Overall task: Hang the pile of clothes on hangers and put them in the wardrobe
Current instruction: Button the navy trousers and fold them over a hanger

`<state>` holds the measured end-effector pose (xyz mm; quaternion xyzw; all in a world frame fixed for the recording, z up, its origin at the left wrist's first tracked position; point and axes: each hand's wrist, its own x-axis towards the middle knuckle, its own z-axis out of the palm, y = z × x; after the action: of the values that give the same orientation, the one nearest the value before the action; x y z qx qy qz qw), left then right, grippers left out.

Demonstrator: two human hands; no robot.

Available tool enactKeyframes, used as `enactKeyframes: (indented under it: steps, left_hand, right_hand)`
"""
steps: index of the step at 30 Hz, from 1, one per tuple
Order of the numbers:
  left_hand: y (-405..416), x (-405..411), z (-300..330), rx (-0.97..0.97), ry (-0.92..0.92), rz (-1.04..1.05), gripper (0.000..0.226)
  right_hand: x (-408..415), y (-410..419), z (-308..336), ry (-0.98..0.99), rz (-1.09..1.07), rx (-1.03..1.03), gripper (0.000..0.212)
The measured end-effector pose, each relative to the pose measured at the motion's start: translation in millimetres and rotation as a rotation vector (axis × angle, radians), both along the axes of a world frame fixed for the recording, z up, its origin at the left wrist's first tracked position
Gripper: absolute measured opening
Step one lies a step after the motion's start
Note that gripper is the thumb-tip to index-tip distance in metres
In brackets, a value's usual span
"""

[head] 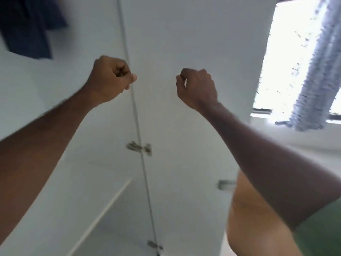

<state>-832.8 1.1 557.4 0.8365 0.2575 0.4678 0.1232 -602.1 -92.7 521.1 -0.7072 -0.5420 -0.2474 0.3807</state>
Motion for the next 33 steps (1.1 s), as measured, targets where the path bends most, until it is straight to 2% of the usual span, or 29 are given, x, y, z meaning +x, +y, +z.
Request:
enactKeyframes:
  steps: [8, 14, 21, 24, 27, 33]
  left_hand:
    - [-151, 228, -158, -0.189, 0.213, -0.283, 0.025]
    - [-300, 382, -238, -0.211, 0.429, -0.614, 0.025]
    - [-502, 521, -269, -0.161, 0.6, -0.978, 0.03]
    - [-587, 561, -282, -0.125, 0.64, -1.12, 0.025]
    - [-661, 591, -298, -0.112, 0.688, -1.245, 0.023]
    - [-775, 671, -323, -0.052, 0.693, -1.434, 0.034]
  right_hand:
    - [157, -215, -152, 0.142, -0.348, -0.335, 0.031]
    - [239, -420, -227, 0.267, -0.674, -0.399, 0.029]
    - [280, -635, -255, 0.427, -1.11, -0.39, 0.029]
    - [288, -708, -266, 0.492, -1.247, -0.369, 0.026]
    - [295, -765, -281, 0.561, -1.332, -0.379, 0.026]
    - [343, -863, -302, 0.632, -1.481, -0.388, 0.027]
